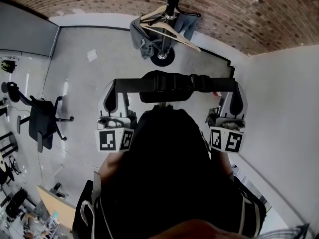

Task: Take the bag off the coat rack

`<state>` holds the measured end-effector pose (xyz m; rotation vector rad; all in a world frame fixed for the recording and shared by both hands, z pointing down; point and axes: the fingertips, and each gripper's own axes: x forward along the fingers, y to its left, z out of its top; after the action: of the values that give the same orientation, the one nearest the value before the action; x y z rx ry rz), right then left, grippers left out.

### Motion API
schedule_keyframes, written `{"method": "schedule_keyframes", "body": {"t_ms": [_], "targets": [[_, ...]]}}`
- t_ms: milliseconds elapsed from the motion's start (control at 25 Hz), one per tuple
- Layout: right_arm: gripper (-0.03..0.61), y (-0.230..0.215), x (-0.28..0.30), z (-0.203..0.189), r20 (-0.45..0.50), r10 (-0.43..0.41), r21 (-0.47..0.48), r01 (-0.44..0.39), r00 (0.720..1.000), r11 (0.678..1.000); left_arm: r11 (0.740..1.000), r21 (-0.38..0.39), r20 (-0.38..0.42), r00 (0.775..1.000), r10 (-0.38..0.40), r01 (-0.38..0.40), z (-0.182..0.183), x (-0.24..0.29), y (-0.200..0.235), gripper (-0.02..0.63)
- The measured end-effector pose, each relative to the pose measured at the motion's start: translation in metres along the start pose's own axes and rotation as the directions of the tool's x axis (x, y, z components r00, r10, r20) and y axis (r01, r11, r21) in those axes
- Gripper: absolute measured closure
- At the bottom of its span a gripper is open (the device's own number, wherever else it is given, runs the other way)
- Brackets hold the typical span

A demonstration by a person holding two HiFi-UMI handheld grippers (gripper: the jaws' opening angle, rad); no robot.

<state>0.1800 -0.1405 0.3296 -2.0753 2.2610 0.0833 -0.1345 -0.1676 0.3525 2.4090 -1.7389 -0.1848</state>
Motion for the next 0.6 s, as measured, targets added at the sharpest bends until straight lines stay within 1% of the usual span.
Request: {"method": "schedule_keyframes", "body": {"t_ms": [240,400,600], "targets": [[0.557,-0.001,0.003,0.007,0.017,-0.027,-0.021,0.027,1.000,0.999,0.999,-0.026,-0.009,1.000,-0.030,0.030,-0.002,0.008,0.000,0.591],[0.557,0.001,0.003,0.005,0.014,-0.032,-0.015,0.033,0.999,0.999,0.998,-0.040,0.030,0.998,-0.047,0.048,0.006,0.015,-0.001,0.591],[0.557,-0.005,0.007,0.008,0.026,-0.022,-0.041,0.023,0.999,0.999,0.999,0.004,0.005,0.999,-0.040,0.040,-0.001,0.021,0.000,0.591]]}}
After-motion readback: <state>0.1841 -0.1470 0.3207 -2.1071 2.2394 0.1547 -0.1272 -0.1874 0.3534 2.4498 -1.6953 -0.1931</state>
